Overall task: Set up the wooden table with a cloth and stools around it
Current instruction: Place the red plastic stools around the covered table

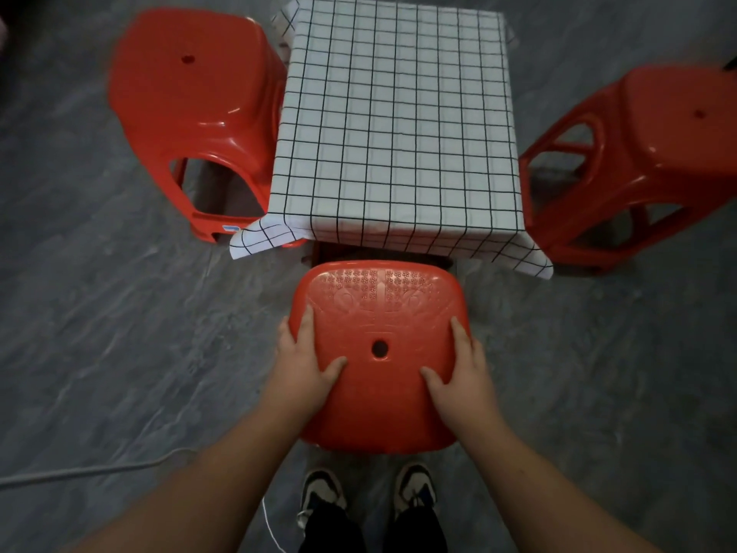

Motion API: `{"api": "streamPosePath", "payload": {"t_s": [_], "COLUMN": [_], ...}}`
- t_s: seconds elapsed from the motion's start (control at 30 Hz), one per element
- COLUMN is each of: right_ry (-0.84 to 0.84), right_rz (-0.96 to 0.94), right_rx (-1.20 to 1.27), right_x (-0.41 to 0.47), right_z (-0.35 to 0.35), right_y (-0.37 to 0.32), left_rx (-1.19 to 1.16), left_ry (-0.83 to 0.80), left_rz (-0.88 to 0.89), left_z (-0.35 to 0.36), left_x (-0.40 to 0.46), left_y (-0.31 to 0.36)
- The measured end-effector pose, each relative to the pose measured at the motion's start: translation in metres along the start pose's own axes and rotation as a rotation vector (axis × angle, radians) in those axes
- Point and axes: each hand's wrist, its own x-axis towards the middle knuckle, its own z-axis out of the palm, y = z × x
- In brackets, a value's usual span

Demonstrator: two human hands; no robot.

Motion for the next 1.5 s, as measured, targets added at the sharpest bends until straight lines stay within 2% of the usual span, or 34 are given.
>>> {"api": "streamPosePath", "payload": {"t_s": [0.43, 0.67, 1.1, 1.5], "right_ry": [0.055, 0.065, 0.026, 0.056], "right_rz": [-0.032, -0.034, -0.009, -0.046], "right_rx": [0.081, 0.074, 0.054, 0.044], "right_x": [-0.091, -0.142, -0.171, -0.161], "right_z": [0.010, 0.017, 0.056, 0.059], "right_y": [0.030, 0.055, 0.110, 0.103], "left_rx": [0.047, 0.033, 0.080, 0.051], "left_ry": [0.014, -0.010, -0.025, 0.006], "left_rz": [0.105, 0.067, 0.049, 0.068], "left_z": [-0.003, 0.010, 0.047, 0.039], "left_x": [-0.074, -0.128, -0.162, -0.148], "left_y": [-0.023, -0.043, -0.089, -0.087]}}
